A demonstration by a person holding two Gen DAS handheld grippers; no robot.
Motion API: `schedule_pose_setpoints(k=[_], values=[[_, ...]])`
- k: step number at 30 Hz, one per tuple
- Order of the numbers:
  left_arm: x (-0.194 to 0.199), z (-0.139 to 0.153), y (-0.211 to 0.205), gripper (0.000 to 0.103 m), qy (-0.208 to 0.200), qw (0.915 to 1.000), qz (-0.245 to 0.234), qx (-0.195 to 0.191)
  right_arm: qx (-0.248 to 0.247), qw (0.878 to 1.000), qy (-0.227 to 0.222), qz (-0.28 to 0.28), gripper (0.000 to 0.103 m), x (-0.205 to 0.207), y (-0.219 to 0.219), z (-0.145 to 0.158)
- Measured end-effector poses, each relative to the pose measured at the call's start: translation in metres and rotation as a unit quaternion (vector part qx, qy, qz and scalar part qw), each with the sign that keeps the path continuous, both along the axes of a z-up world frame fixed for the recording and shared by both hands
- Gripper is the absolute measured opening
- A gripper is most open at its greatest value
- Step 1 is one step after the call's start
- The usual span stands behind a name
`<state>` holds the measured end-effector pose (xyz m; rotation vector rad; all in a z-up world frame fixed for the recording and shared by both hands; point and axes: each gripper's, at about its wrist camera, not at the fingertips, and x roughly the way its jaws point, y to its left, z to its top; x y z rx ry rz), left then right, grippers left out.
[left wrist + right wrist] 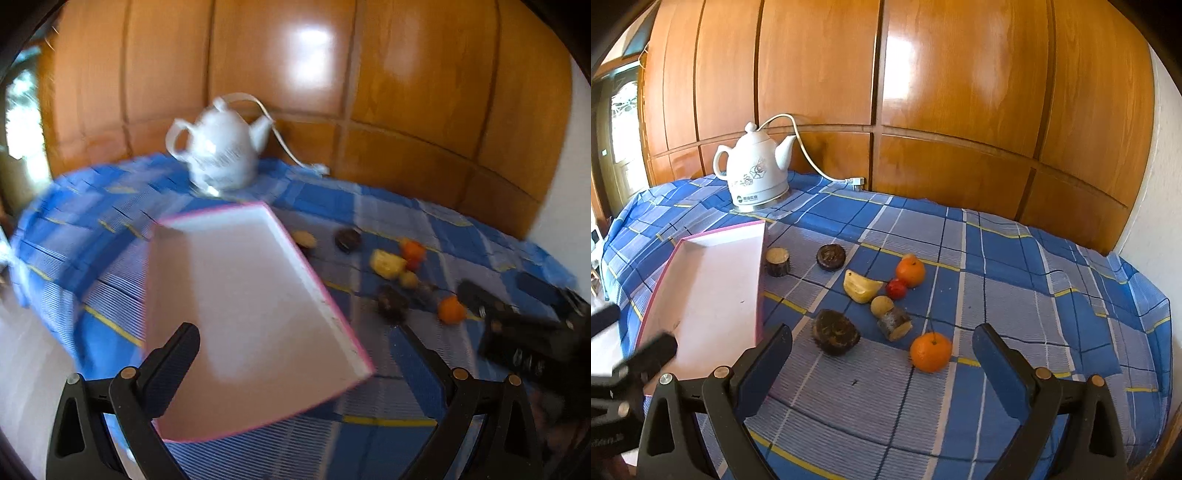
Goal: Organize fruits
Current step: 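Reach the left gripper to the round brown cake slice and grasp it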
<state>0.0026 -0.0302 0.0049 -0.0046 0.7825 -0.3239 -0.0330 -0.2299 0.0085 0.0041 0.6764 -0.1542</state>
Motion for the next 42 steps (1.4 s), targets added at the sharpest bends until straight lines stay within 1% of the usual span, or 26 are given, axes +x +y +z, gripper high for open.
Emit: schedule_pose_setpoints(k=[2,5,9,12,13,14,16,17,20,21,23,25,27,29,30,32,33,34,35,36,37,38,39,40,41,42], values=[[0.009,-0.003,-0.006,0.103,0.028,0.9995,-0.011,0.013,0.012,1.0,0.007,0.007,0.1,0.006,-0.011,0.004],[0.021,-0.006,-0.014,0.103,0.047,0.998,-0.026,0.033,0.029,0.999,0.021,0.004,0.1,0.022,-0.043,0.014],[0.041,-0.003,-0.012,0.103,0.066,0.9969,-0.041,0.007,0.035,0.998,0.039,-0.017,0.1,0.047,-0.095,0.025],[0.062,0.005,-0.013,0.103,0.086,0.9932,-0.073,-0.029,0.02,0.998,0.05,-0.03,0.099,0.062,-0.125,0.021],[0.069,0.008,-0.015,0.103,0.088,0.9924,-0.079,-0.032,0.021,0.998,0.053,-0.033,0.096,0.066,-0.136,0.017],[0.075,0.01,-0.018,0.102,0.085,0.9927,-0.082,-0.025,0.026,0.998,0.055,-0.034,0.096,0.07,-0.144,0.013],[0.089,0.016,-0.027,0.091,0.062,0.994,-0.089,0.015,0.038,0.997,0.059,-0.039,0.095,0.074,-0.156,0.005],[0.096,0.018,-0.031,0.081,0.057,0.9937,-0.092,0.03,0.048,0.996,0.058,-0.043,0.095,0.075,-0.162,0.0],[0.124,0.02,-0.045,0.068,0.06,0.9887,-0.116,0.072,0.072,0.994,0.067,-0.048,0.095,0.078,-0.173,-0.009],[0.134,0.02,-0.054,0.065,0.061,0.9839,-0.138,0.096,0.078,0.993,0.072,-0.049,0.094,0.079,-0.175,-0.011],[0.146,0.016,-0.067,0.063,0.062,0.9742,-0.172,0.132,0.092,0.993,0.063,-0.046,0.094,0.079,-0.178,-0.008],[0.159,0.01,-0.083,0.063,0.067,0.9594,-0.212,0.173,0.099,0.992,0.059,-0.044,0.094,0.08,-0.179,-0.005],[0.171,0.0,-0.099,0.063,0.071,0.9411,-0.248,0.218,0.108,0.992,0.059,-0.037,0.094,0.08,-0.178,-0.004],[0.18,-0.008,-0.108,0.063,0.073,0.9282,-0.266,0.25,0.109,0.992,0.061,-0.032,0.094,0.081,-0.175,-0.004],[0.186,-0.015,-0.113,0.063,0.084,0.9177,-0.281,0.268,0.109,0.992,0.062,-0.029,0.094,0.081,-0.174,-0.004],[0.195,-0.026,-0.119,0.063,0.092,0.905,-0.293,0.294,0.109,0.992,0.063,-0.025,0.094,0.082,-0.173,-0.004],[0.199,-0.032,-0.122,0.063,0.099,0.8964,-0.303,0.308,0.109,0.992,0.064,-0.024,0.094,0.082,-0.173,-0.004],[0.203,-0.036,-0.125,0.063,0.101,0.8904,-0.309,0.319,0.11,0.992,0.065,-0.022,0.094,0.083,-0.172,-0.005],[0.205,-0.039,-0.126,0.063,0.103,0.8861,-0.312,0.327,0.112,0.991,0.066,-0.02,0.094,0.084,-0.173,-0.005],[0.209,-0.044,-0.128,0.063,0.11,0.8793,-0.32,0.335,0.114,0.991,0.067,-0.02,0.094,0.084,-0.173,-0.005],[0.21,-0.047,-0.129,0.062,0.113,0.8752,-0.326,0.339,0.116,0.991,0.067,-0.019,0.094,0.085,-0.173,-0.005],[0.211,-0.051,-0.13,0.059,0.114,0.8718,-0.328,0.345,0.118,0.991,0.068,-0.017,0.094,0.085,-0.172,-0.005],[0.213,-0.057,-0.13,0.051,0.121,0.8657,-0.333,0.354,0.119,0.99,0.069,-0.016,0.094,0.085,-0.172,-0.006],[0.214,-0.061,-0.13,0.046,0.126,0.8627,-0.337,0.356,0.119,0.99,0.069,-0.016,0.094,0.086,-0.172,-0.006],[0.215,-0.064,-0.13,0.038,0.131,0.8614,-0.339,0.355,0.119,0.99,0.07,-0.015,0.094,0.086,-0.172,-0.006],[0.215,-0.065,-0.13,0.038,0.127,0.8618,-0.339,0.355,0.12,0.99,0.071,-0.015,0.094,0.087,-0.172,-0.007]])
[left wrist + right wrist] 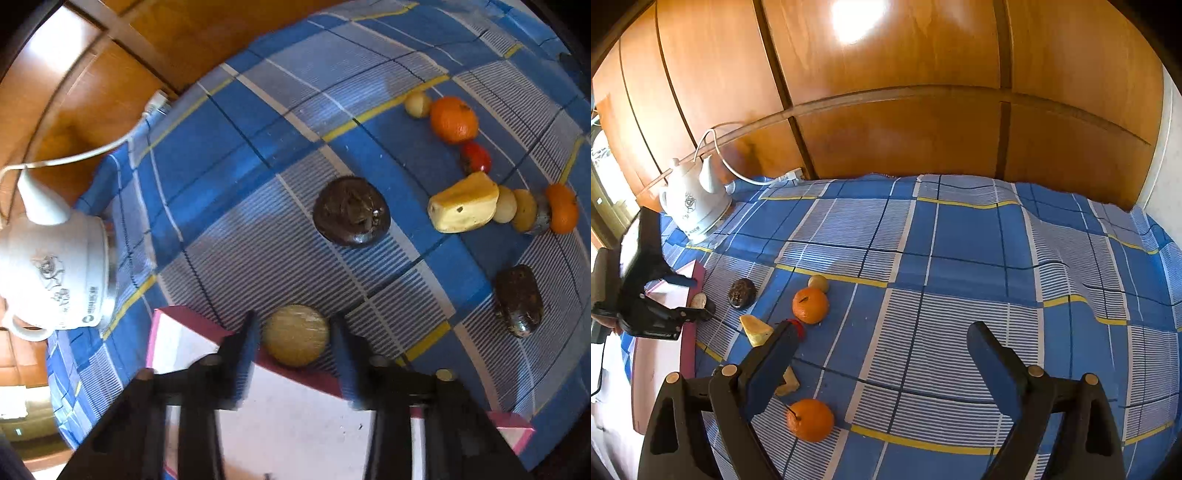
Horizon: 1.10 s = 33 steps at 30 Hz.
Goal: Organize fruits
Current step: 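Carry the cake slice into the tray with the left gripper while the right gripper grasps an orange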
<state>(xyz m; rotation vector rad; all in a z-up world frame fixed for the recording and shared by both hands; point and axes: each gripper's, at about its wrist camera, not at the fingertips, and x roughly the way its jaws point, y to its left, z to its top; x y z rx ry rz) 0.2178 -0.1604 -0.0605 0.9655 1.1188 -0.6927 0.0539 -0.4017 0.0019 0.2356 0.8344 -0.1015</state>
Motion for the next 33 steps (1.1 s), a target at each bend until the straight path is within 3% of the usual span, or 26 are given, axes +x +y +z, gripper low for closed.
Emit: schedule_pose_setpoints(k=[2,4,7,12,16,22,23,24,25,26,32,33], values=[[-0.002,0.001,0.001,0.037,-0.007,1.0,0.001,-0.007,0.001,1.0,0.003,0.002,0.094,0.001,0.0,-0.001],[-0.001,0.006,0.004,0.037,-0.01,0.9993,0.018,-0.032,0.001,1.0,0.004,0.005,0.086,0.001,0.001,-0.002],[-0.003,0.029,0.013,0.037,-0.001,0.991,0.062,-0.119,0.013,1.0,0.011,0.012,0.078,0.003,0.002,-0.005],[-0.027,0.068,0.033,0.037,0.006,0.9568,0.133,-0.258,0.061,0.995,0.054,0.063,0.077,0.011,0.011,-0.021],[-0.044,0.083,0.066,0.038,0.013,0.9234,0.202,-0.326,0.045,0.985,0.095,0.138,0.077,0.015,0.044,-0.037],[-0.059,0.078,0.134,0.038,-0.031,0.8872,0.31,-0.341,-0.015,0.973,0.147,0.177,0.077,0.014,0.072,-0.063],[-0.058,0.075,0.142,0.038,-0.033,0.8847,0.322,-0.336,-0.02,0.972,0.151,0.18,0.077,0.014,0.074,-0.067],[-0.056,0.07,0.15,0.038,-0.041,0.882,0.338,-0.326,-0.029,0.971,0.155,0.182,0.066,0.014,0.077,-0.07],[-0.054,0.066,0.159,0.038,-0.054,0.8795,0.352,-0.315,-0.042,0.968,0.159,0.187,0.048,0.013,0.081,-0.073],[-0.052,0.062,0.166,0.038,-0.061,0.8778,0.36,-0.31,-0.047,0.967,0.164,0.192,0.042,0.013,0.083,-0.076],[-0.04,0.041,0.197,0.038,-0.11,0.8603,0.421,-0.265,-0.064,0.966,0.161,0.194,0.042,0.009,0.089,-0.079],[-0.043,0.041,0.201,0.042,-0.116,0.8565,0.427,-0.265,-0.06,0.966,0.161,0.192,0.042,0.009,0.088,-0.078]])
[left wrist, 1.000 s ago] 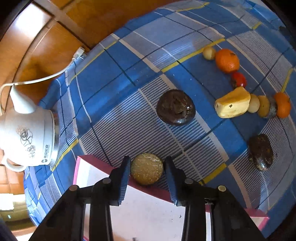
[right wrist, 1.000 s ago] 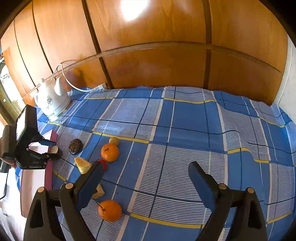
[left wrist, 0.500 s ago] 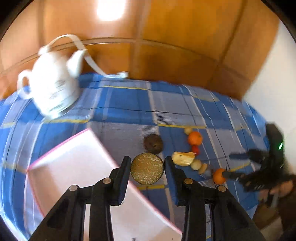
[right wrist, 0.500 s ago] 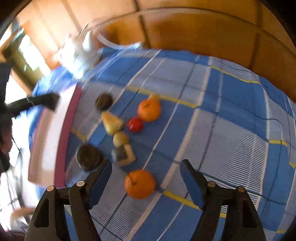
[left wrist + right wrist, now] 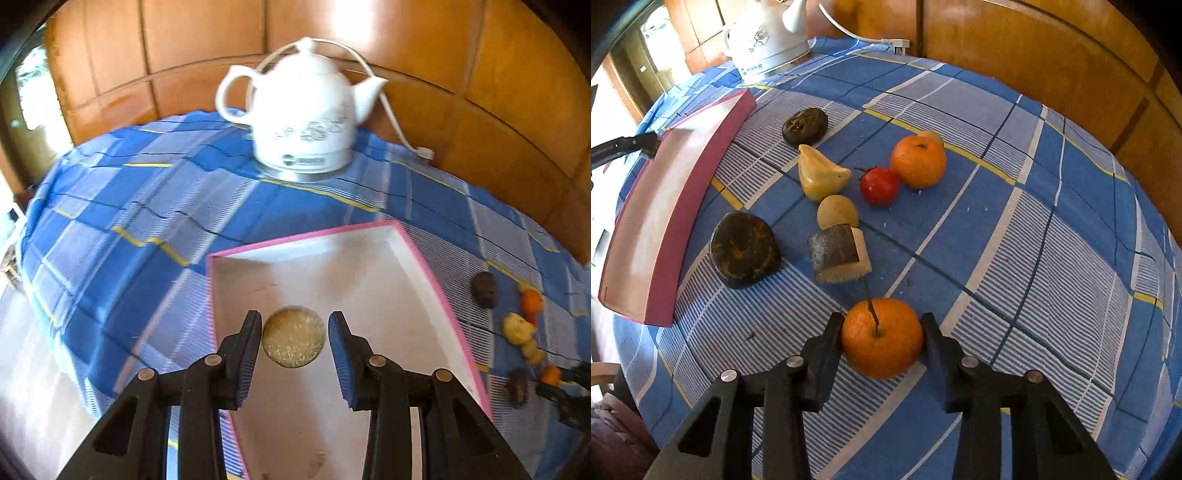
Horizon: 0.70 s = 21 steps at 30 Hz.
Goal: Organize fruits
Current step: 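Carry the cake slice into the tray with the left gripper while the right gripper grasps an orange, then carry the orange into the tray and release it with the right gripper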
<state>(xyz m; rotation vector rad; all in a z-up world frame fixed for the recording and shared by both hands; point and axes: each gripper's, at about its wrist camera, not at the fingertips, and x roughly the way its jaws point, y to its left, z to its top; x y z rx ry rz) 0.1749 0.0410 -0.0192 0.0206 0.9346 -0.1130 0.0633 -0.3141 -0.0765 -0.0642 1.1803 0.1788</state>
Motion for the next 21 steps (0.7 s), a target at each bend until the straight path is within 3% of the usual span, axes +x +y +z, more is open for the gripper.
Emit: schedule_pose_setpoints(k=[5,9,11,14,17,21], values=[[-0.025,0.013,0.01,0.058,-0.035,0.9987,0.038,-0.002,0.01,1.0,0.002,-0.004,0.042,0.002,-0.004,0.001],[-0.051,0.026,0.013,0.076,-0.064,0.9958,0.064,-0.011,0.005,1.0,-0.003,-0.003,0.041,0.001,-0.001,0.001],[-0.065,0.031,0.012,0.08,-0.075,0.9947,0.069,-0.013,0.001,1.0,-0.006,-0.008,0.041,0.001,0.0,0.002],[-0.09,0.039,0.008,0.095,-0.098,0.9925,0.07,-0.022,0.001,1.0,-0.012,-0.023,0.04,-0.002,-0.004,0.006],[-0.102,0.042,0.009,0.098,-0.101,0.9918,0.067,-0.042,0.01,0.999,-0.03,-0.035,0.04,-0.007,-0.005,0.019],[-0.117,0.045,0.003,0.098,-0.11,0.9912,0.07,-0.024,0.028,0.998,-0.054,-0.031,0.04,-0.013,0.009,0.04]])
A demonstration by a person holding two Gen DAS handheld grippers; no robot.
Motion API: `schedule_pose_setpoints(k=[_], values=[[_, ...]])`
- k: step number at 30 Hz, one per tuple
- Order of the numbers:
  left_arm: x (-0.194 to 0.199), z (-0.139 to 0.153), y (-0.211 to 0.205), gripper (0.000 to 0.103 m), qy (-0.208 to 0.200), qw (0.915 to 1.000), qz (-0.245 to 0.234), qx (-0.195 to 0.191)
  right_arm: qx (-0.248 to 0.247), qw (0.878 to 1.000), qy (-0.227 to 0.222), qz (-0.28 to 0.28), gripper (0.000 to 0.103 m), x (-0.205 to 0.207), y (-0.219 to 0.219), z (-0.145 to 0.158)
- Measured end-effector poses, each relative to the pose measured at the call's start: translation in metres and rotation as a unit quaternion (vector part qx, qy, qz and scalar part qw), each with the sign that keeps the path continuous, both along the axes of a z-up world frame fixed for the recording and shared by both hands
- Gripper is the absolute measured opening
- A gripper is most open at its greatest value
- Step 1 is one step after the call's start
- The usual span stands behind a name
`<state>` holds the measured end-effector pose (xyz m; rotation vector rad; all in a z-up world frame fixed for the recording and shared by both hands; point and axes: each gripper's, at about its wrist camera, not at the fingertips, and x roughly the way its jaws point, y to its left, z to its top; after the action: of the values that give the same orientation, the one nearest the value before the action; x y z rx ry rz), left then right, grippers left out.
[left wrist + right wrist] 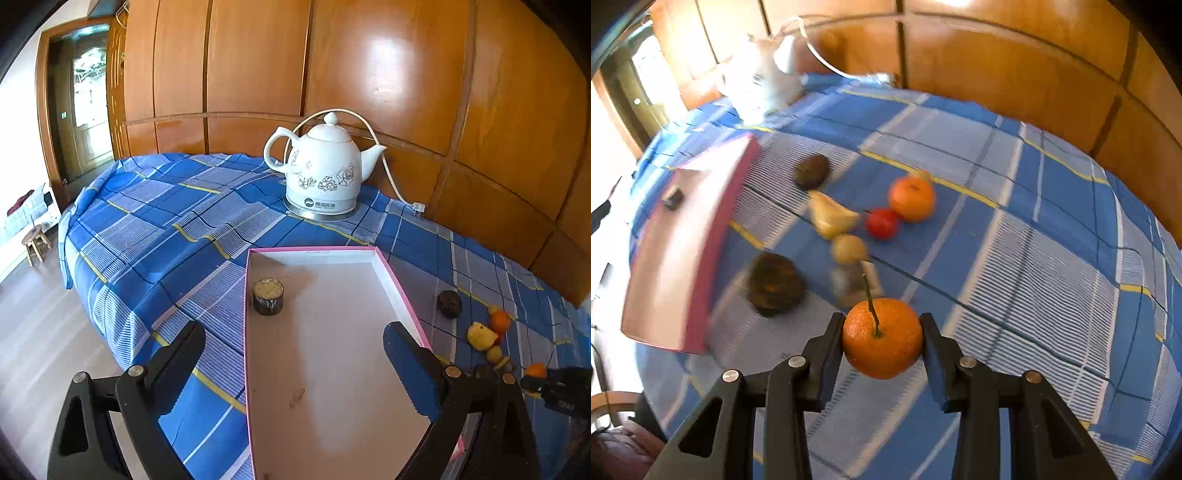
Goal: Organize fruits
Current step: 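Carry the orange into the tray and release it with the right gripper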
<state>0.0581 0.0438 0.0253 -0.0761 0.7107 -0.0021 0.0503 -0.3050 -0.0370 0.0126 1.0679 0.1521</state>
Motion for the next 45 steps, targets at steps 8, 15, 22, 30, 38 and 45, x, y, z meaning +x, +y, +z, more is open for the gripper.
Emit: schedule_pose_setpoints(k=[8,15,22,30,38,45], values=[[-0.016,0.002,0.001,0.101,-0.013,0.9995,0.016,0.025,0.033,0.995,-0.027,0.089,0.04,0.003,0.085,0.023],[-0.024,0.004,0.016,0.102,-0.018,0.9991,0.031,0.023,0.057,0.991,-0.004,0.123,0.04,0.04,0.156,0.007],[-0.029,0.003,0.027,0.102,-0.022,0.9989,0.038,0.017,0.086,0.99,0.004,0.108,0.042,0.073,0.191,0.006],[-0.031,0.002,0.031,0.103,-0.019,0.9988,0.043,0.012,0.09,0.992,-0.002,0.093,0.046,0.08,0.2,0.005],[-0.033,0.006,0.027,0.103,-0.024,0.9988,0.04,0.011,0.124,0.988,-0.027,0.088,0.062,0.068,0.185,0.02],[-0.034,0.008,0.022,0.103,-0.024,0.999,0.035,0.015,0.104,0.99,-0.052,0.074,0.062,0.05,0.158,0.03]])
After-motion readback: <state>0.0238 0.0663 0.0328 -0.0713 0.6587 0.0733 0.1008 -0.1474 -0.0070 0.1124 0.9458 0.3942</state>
